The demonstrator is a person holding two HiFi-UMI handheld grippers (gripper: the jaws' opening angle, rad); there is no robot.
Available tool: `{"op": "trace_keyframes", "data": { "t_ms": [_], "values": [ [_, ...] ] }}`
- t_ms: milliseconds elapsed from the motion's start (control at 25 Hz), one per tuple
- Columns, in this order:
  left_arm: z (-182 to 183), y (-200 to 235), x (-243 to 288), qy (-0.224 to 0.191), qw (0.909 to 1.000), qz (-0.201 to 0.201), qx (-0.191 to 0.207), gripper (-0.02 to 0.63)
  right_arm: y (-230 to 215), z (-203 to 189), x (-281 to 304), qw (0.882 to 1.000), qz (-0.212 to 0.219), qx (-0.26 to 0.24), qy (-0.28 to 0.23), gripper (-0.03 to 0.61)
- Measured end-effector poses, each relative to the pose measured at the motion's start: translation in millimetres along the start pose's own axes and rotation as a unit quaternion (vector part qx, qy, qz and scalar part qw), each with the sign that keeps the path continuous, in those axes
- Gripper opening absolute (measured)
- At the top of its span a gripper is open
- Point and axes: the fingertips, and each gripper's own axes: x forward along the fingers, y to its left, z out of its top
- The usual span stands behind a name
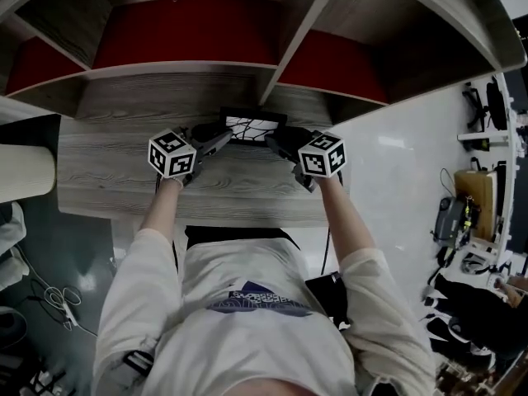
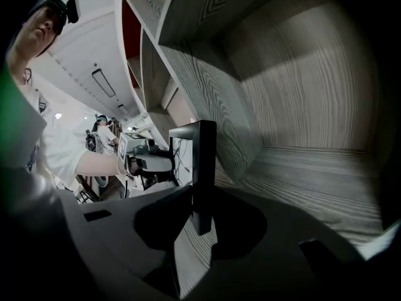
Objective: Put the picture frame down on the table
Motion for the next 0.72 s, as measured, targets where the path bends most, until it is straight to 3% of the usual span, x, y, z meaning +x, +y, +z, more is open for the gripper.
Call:
{"op": "trace_keyframes", "data": {
  "t_ms": [400, 720],
  "values": [
    [-17, 14, 14, 0.039, 0.9991, 0.012, -0.008, 0.095, -22, -18, 12, 0.999, -0.026, 0.026, 0.039, 0.104],
    [-24, 19, 21, 0.080, 0.9962, 0.031, 0.009, 0.095, -29, -24, 16, 0.997, -0.049, 0.012, 0.059, 0.107]
  ]
}}
